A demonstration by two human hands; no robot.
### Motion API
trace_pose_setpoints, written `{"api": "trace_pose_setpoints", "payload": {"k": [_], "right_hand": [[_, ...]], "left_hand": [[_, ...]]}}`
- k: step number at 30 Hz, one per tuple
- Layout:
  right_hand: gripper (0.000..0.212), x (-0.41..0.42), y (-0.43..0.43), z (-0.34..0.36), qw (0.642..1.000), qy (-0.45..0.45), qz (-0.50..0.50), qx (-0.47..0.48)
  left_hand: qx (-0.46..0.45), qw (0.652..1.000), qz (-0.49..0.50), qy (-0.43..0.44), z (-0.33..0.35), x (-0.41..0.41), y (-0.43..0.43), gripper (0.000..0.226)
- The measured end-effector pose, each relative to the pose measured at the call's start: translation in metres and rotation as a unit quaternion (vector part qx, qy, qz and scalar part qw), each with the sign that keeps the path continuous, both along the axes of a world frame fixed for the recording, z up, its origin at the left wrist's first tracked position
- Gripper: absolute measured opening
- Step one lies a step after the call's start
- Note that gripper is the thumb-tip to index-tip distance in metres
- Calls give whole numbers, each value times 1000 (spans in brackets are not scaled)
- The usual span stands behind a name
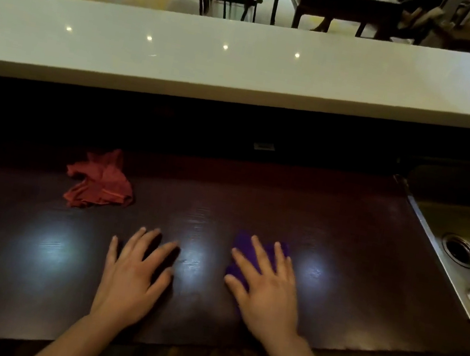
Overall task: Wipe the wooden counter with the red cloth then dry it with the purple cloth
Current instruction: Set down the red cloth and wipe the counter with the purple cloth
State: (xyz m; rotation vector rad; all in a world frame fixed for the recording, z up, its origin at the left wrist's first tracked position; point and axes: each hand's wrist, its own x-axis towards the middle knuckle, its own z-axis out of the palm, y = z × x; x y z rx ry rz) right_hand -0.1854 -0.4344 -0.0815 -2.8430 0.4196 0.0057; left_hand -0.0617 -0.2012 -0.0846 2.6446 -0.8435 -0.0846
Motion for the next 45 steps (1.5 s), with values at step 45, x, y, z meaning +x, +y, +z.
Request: {"api": "trace_pose_setpoints", "payload": {"k": [45], "right_hand": [[50,202,273,-8,970,-53,233,-38]], "left_hand": [[89,986,143,-8,7,96,241,48]]}}
